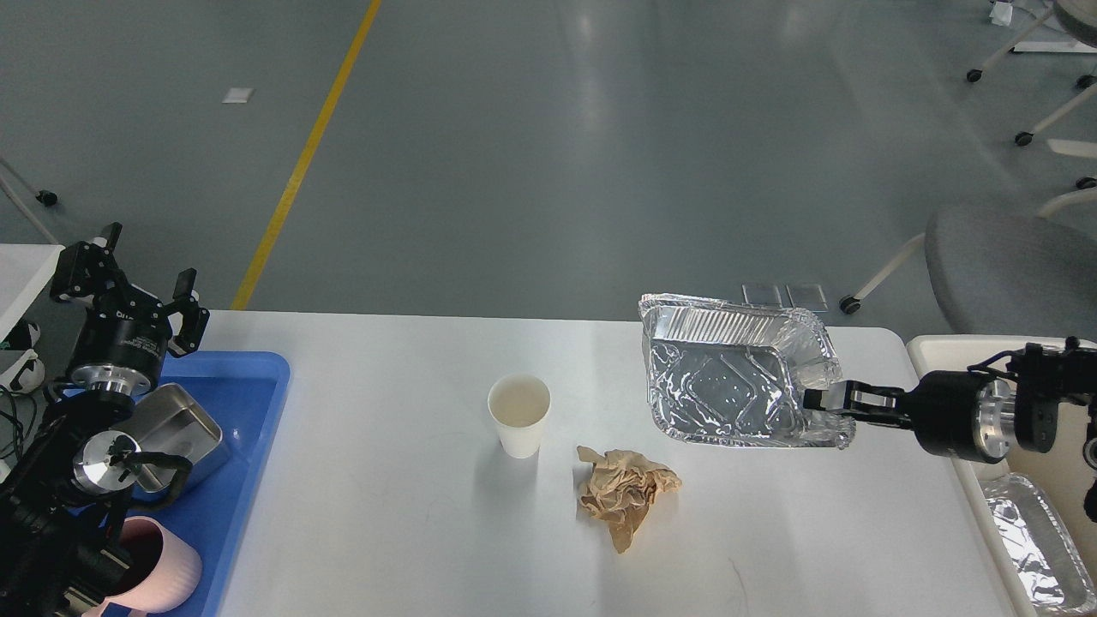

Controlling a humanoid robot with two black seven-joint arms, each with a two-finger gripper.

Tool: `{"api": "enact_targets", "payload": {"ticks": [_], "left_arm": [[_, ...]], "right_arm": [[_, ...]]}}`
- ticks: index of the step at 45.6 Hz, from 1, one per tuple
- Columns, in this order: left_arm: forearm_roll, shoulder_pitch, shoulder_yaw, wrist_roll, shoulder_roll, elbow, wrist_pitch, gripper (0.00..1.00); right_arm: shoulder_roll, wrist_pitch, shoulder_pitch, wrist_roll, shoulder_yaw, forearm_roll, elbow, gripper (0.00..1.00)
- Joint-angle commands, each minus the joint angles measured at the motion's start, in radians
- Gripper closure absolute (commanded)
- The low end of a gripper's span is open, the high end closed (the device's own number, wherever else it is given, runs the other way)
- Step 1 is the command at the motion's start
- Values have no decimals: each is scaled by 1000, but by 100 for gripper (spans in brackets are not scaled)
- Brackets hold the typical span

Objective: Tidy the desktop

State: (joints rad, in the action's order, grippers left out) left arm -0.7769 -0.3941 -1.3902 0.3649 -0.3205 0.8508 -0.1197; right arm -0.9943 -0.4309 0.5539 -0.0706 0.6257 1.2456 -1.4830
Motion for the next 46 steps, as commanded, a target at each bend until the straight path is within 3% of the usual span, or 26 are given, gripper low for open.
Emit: {"api": "enact_targets", "payload": {"ticks": [1, 10, 17, 22, 26, 34, 42, 46], "left_arm": [[-151, 20, 134, -14, -69, 144, 219, 2], [-139, 43, 399, -69, -325, 310, 213, 2], [-84, 55, 516, -98, -508, 424, 34, 1], [-76, 70, 562, -144, -627, 491, 9, 1], [-76, 84, 596, -150, -731, 557, -6, 1], [-75, 173, 608, -129, -934, 677, -66, 1], [-53, 248, 609, 6, -1138, 692, -201, 0], [-35, 250, 609, 29, -1221, 691, -271, 0]], "right_arm": [[-1, 1, 0, 0, 12, 0, -2, 100], [-3, 1, -2, 0, 34, -2, -2, 100], [0, 1, -5, 0, 42, -2, -2, 100], [5, 3, -5, 0, 43, -2, -2, 100], [6, 3, -6, 0, 43, -2, -2, 100], [9, 4, -8, 0, 45, 0, 0, 100], [9, 8, -8, 0, 45, -2, -2, 100], [8, 8, -8, 0, 45, -2, -2, 100]]}}
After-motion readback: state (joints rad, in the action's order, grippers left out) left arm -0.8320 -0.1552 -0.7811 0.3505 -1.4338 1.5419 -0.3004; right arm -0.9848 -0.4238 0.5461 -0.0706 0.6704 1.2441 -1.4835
